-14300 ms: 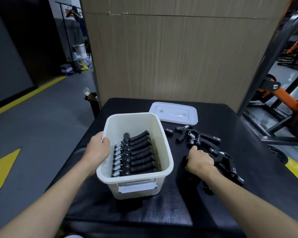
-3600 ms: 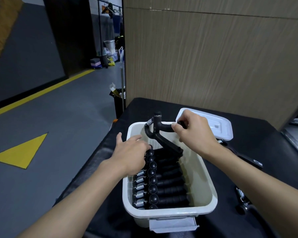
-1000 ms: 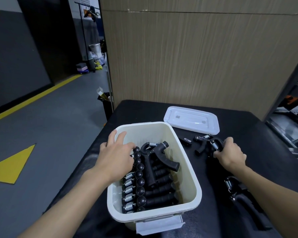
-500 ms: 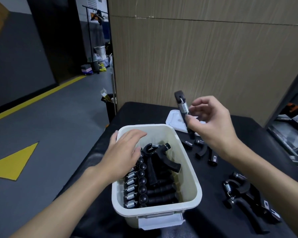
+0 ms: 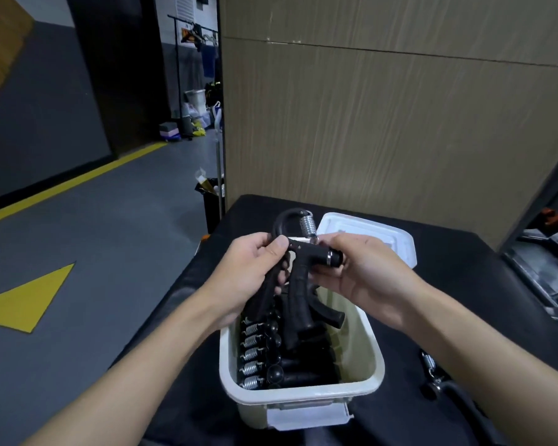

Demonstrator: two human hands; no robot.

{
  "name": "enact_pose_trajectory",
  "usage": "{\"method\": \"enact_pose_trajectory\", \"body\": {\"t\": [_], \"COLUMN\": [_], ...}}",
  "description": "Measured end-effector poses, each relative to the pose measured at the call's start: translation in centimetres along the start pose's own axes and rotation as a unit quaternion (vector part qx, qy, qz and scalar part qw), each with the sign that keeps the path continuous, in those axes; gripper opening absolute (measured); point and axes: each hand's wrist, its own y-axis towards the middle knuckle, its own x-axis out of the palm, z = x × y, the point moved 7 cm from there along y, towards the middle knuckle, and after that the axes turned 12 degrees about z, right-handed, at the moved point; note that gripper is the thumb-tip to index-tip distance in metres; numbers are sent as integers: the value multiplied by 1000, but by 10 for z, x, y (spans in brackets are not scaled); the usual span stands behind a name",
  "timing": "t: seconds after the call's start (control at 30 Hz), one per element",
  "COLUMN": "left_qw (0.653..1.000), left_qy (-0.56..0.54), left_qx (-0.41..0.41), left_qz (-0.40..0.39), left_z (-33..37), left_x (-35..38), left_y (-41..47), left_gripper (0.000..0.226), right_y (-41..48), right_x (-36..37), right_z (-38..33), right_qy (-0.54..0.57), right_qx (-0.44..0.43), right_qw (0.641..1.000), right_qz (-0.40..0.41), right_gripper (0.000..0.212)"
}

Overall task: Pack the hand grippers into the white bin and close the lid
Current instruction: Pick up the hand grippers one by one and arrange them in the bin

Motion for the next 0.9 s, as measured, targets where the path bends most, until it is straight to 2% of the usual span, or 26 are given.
{"method": "enact_pose_trajectory", "body": {"t": [0.1, 0.17, 0.27, 0.3, 0.37, 0.43, 0.5, 0.53, 0.57, 0.6, 0.63, 0.67, 0.7, 0.8, 0.9], "left_qw": [992, 979, 964, 964, 969, 981, 984, 954, 904, 850, 816, 805, 811, 859, 867], "left_qy": [-100, -150, -188, -188, -171, -102, 128, 270, 392, 483, 534, 556, 556, 498, 481], "left_qx": [-58, -97, -128, -126, -119, -125, -54, 12, 71, 115, 131, 118, 93, 17, 12], "left_qz": [55, 100, 135, 141, 134, 112, 111, 127, 156, 178, 182, 171, 155, 120, 130], "left_z": [-4, -9, -10, -8, -7, -13, -16, -13, -10, -8, -11, -16, -25, -45, -47], "left_x": [-1, -3, 1, 3, 5, 0, -16, -25, -33, -37, -40, -40, -41, -42, -44], "left_y": [2, 6, 9, 9, 9, 10, 15, 15, 13, 9, 8, 6, 7, 5, 4], "left_gripper": [23, 24, 24, 24, 23, 25, 28, 25, 26, 33, 44, 52, 56, 53, 50], "right_y": [9, 10, 4, 3, 5, 8, 12, 13, 13, 13, 12, 11, 11, 11, 13], "right_x": [-12, -17, -12, -9, -7, -6, -5, -6, -8, -9, -8, -7, -7, -6, -7], "right_z": [-5, -7, -3, -1, -3, -5, -4, -3, -1, 2, 5, 8, 12, 22, 27], "right_qy": [-8, -123, -345, -385, -424, -493, -574, -603, -631, -661, -692, -719, -736, -765, -790], "right_qx": [-25, -71, -149, -166, -195, -218, -242, -250, -255, -264, -277, -288, -294, -292, -285], "right_qw": [998, 986, 924, 905, 879, 835, 773, 746, 719, 687, 652, 618, 595, 559, 528], "right_qz": [59, 85, 73, 74, 93, 110, 122, 133, 141, 145, 141, 136, 133, 128, 126], "right_gripper": [29, 31, 36, 39, 32, 27, 35, 38, 40, 40, 40, 41, 42, 39, 32]}}
